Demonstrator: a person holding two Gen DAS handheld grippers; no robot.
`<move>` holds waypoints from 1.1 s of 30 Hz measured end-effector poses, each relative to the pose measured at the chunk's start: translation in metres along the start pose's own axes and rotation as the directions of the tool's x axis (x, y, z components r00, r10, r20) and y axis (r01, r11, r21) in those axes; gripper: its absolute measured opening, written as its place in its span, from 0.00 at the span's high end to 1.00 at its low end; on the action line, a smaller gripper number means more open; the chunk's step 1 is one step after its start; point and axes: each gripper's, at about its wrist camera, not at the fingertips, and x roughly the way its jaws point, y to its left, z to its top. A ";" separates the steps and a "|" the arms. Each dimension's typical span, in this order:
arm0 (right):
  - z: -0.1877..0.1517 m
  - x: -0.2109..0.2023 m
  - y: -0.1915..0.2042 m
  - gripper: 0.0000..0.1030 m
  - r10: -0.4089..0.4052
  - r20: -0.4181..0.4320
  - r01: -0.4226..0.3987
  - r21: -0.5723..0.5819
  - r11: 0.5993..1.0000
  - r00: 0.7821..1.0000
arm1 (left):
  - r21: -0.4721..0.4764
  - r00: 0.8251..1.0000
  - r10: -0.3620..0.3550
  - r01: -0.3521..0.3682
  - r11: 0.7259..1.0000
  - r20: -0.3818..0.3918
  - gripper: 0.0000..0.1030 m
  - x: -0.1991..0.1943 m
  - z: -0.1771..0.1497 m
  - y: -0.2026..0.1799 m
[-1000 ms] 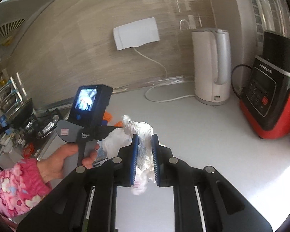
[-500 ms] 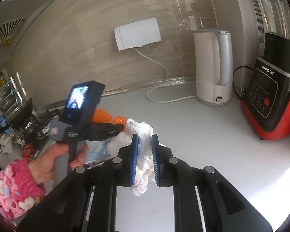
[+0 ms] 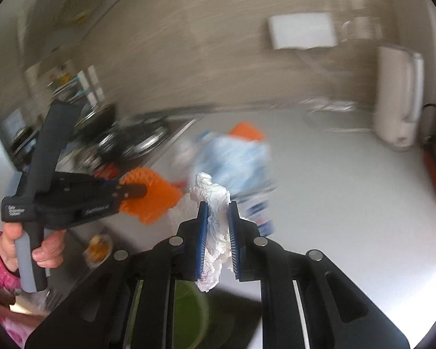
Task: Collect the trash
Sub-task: 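Grasp the orange foam nets with the left tool while the right tool holds the tissue, then drop the orange nets and white tissue into the green basket with both tools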
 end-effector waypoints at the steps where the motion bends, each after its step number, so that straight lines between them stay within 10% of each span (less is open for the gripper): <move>1: -0.005 0.001 0.010 0.85 0.008 -0.019 -0.008 -0.006 1.000 1.000 | -0.001 1.000 0.003 -0.003 1.000 -0.021 0.89 -0.005 -0.019 0.009; 9: -0.054 0.011 0.085 0.85 -0.061 -0.104 0.066 0.048 0.997 0.993 | 0.062 0.990 -0.078 0.085 0.994 -0.117 0.86 0.006 -0.114 0.051; 13: -0.080 0.012 0.114 0.85 -0.130 -0.125 0.145 0.118 0.982 0.984 | 0.125 0.976 -0.126 0.149 0.981 -0.178 0.59 0.018 -0.142 0.063; 20: -0.120 0.008 0.161 0.85 -0.230 -0.140 0.252 0.164 0.954 0.963 | 0.191 0.983 -0.172 0.183 0.964 -0.069 0.30 -0.018 -0.151 0.086; 29: -0.133 0.025 0.195 0.82 -0.272 -0.178 0.299 0.149 0.943 0.946 | 0.216 0.983 -0.140 0.113 0.970 0.114 0.21 -0.067 -0.137 0.114; 31: -0.133 0.035 0.198 0.70 -0.271 -0.201 0.302 0.143 0.943 0.941 | 0.205 0.981 -0.136 0.106 0.973 0.137 0.20 -0.073 -0.135 0.119; 33: -0.132 0.044 0.200 0.35 -0.274 -0.218 0.307 0.136 0.942 0.937 | 0.199 0.978 -0.126 0.092 0.976 0.166 0.20 -0.079 -0.132 0.123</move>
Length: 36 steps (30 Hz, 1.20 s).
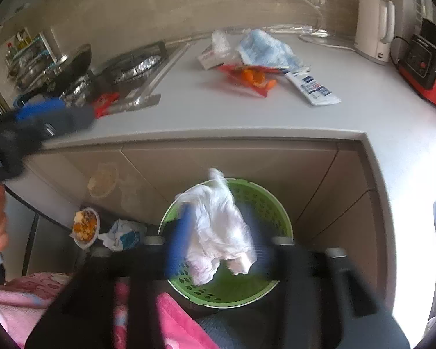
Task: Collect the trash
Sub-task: 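Drop the orange nets and white tissue into the green basket with both tools, then grasp the blue-patterned wipe with the right tool and lift it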
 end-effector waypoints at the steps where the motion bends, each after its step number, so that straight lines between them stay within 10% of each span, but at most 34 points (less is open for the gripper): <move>1: 0.001 0.003 0.002 0.32 -0.019 -0.001 0.019 -0.001 1.000 1.000 | -0.004 1.000 0.001 -0.001 1.000 0.006 0.19 -0.002 0.001 0.001; 22: 0.121 -0.001 -0.109 0.31 -0.092 0.102 0.100 -0.077 0.992 0.991 | -0.107 0.992 0.094 -0.084 0.991 0.090 0.13 0.045 0.071 -0.014; 36: 0.234 0.083 -0.144 0.40 0.100 0.108 -0.075 -0.210 0.975 0.989 | -0.212 0.969 0.247 -0.235 0.949 0.032 0.13 0.115 0.142 -0.016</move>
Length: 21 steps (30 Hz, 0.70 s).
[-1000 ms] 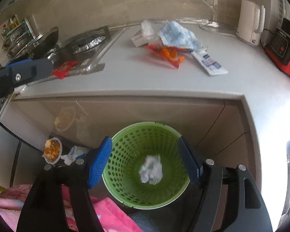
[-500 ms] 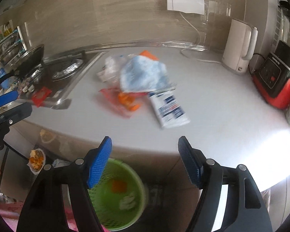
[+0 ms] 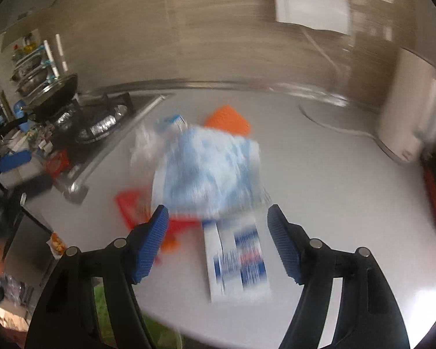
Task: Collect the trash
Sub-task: 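Grasp the blue-patterned wipe with the right tool and lift it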
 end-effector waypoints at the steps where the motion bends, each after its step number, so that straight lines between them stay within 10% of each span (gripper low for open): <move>1: 0.012 0.016 0.000 0.43 0.029 -0.009 -0.029 -0.017 0.999 1.000 | -0.001 1.000 0.009 -0.009 1.000 -0.003 0.13 0.002 0.001 -0.002; 12: 0.054 0.112 -0.067 0.54 0.122 -0.105 -0.124 -0.011 0.992 0.987 | -0.020 0.995 0.087 -0.088 0.996 -0.049 0.13 0.019 0.013 -0.007; 19: 0.061 0.159 -0.089 0.54 0.280 -0.194 -0.282 0.016 0.959 0.940 | -0.026 0.991 0.106 -0.108 0.994 -0.084 0.13 0.034 0.014 -0.009; 21: 0.062 0.163 -0.087 0.79 0.283 -0.212 -0.289 0.001 0.957 0.935 | -0.027 0.989 0.117 -0.120 0.992 -0.093 0.13 0.040 0.015 -0.008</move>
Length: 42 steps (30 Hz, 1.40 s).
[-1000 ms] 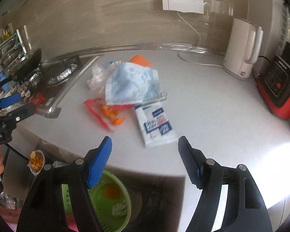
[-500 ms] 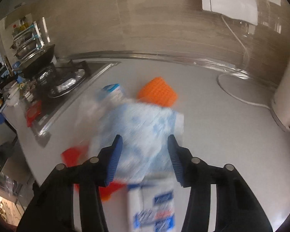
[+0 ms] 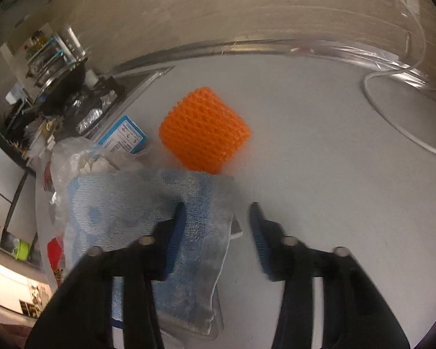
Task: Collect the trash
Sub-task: 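Grasp the blue-patterned wipe with the right tool and lift it, then grasp the clear plastic bag with the left tool while the right tool holds the wipe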
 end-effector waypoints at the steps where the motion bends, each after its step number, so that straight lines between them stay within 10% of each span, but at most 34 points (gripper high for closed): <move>1: 0.000 0.000 0.002 0.85 0.007 -0.006 -0.007 -0.008 1.000 1.000 | -0.002 1.000 0.002 -0.002 1.000 -0.003 0.13 0.002 0.001 0.001; 12: 0.005 -0.094 0.034 0.94 -0.044 0.187 0.049 -0.020 0.999 0.981 | -0.024 1.000 0.017 -0.018 1.000 -0.014 0.13 0.020 0.012 0.014; 26: -0.003 -0.259 0.076 0.94 -0.202 0.480 0.219 0.022 0.976 0.853 | 0.026 0.994 -0.101 0.100 0.995 0.029 0.13 0.031 0.037 -0.026; 40: -0.075 -0.279 0.068 0.94 -0.228 0.442 0.198 0.112 0.974 0.867 | 0.130 0.983 -0.172 0.179 0.975 -0.058 0.13 0.119 0.095 -0.146; 42: -0.079 -0.279 0.068 0.94 -0.227 0.442 0.192 0.122 0.974 0.868 | 0.125 0.983 -0.166 0.175 0.977 -0.080 0.26 0.130 0.096 -0.151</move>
